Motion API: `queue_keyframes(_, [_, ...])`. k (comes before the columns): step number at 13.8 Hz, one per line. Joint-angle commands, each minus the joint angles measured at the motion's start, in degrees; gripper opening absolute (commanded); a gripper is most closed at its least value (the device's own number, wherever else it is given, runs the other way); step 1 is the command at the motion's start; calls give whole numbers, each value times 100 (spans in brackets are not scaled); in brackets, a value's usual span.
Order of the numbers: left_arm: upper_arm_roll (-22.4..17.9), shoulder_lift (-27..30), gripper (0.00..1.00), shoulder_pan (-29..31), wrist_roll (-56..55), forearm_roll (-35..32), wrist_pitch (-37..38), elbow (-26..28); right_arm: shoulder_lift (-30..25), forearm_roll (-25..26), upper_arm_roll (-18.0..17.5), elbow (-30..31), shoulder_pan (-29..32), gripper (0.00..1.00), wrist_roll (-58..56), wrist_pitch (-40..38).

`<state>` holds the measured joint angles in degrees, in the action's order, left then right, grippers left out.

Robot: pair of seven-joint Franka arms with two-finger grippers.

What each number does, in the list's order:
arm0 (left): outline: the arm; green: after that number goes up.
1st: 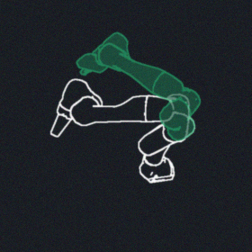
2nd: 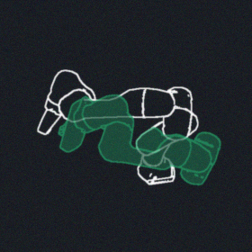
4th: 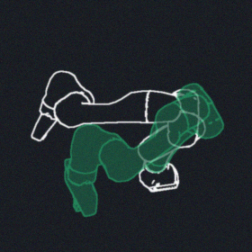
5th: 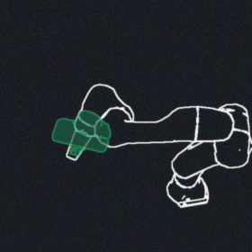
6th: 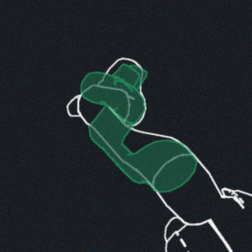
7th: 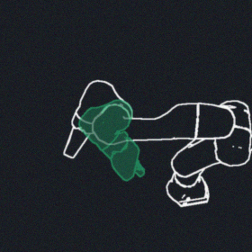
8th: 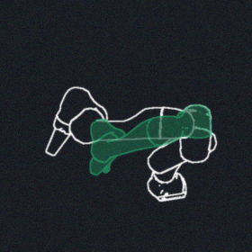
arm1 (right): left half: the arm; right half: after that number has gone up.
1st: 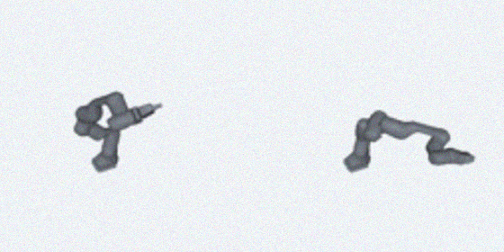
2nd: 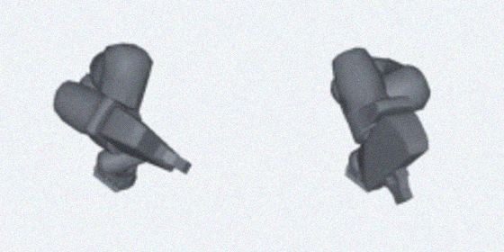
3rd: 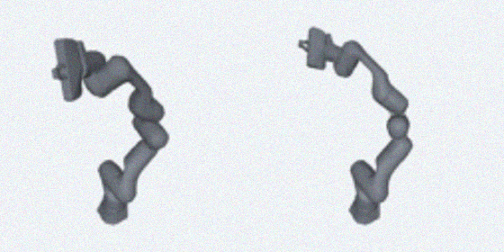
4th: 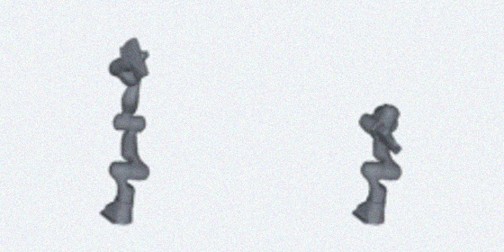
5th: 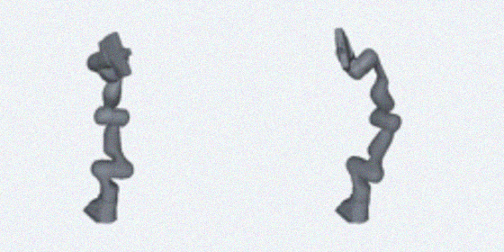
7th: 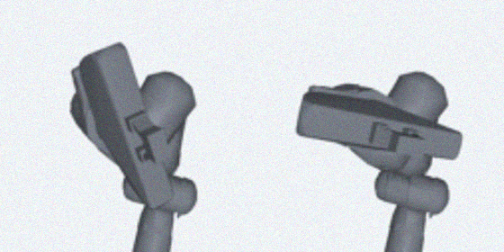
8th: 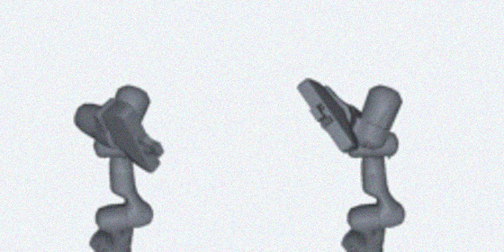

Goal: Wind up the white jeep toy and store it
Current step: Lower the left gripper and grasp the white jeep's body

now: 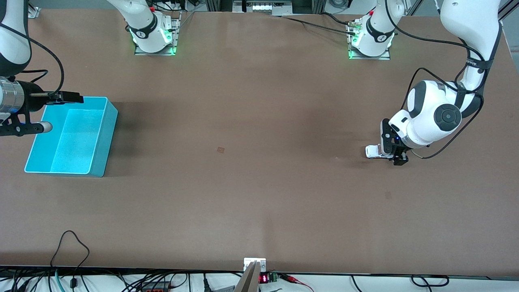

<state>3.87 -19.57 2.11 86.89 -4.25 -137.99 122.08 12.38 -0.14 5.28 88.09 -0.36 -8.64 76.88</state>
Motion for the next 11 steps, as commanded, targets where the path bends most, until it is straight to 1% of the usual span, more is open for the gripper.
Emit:
queue_keyframes(1, [35,-64,100,131,100,-112,-421,254,-8,-92,-18,-81,45,100,-23,-94])
queue_keyframes(11, [35,-275,100,149,91,-112,-624,351,-8,-83,-18,-73,54,100,-50,-85])
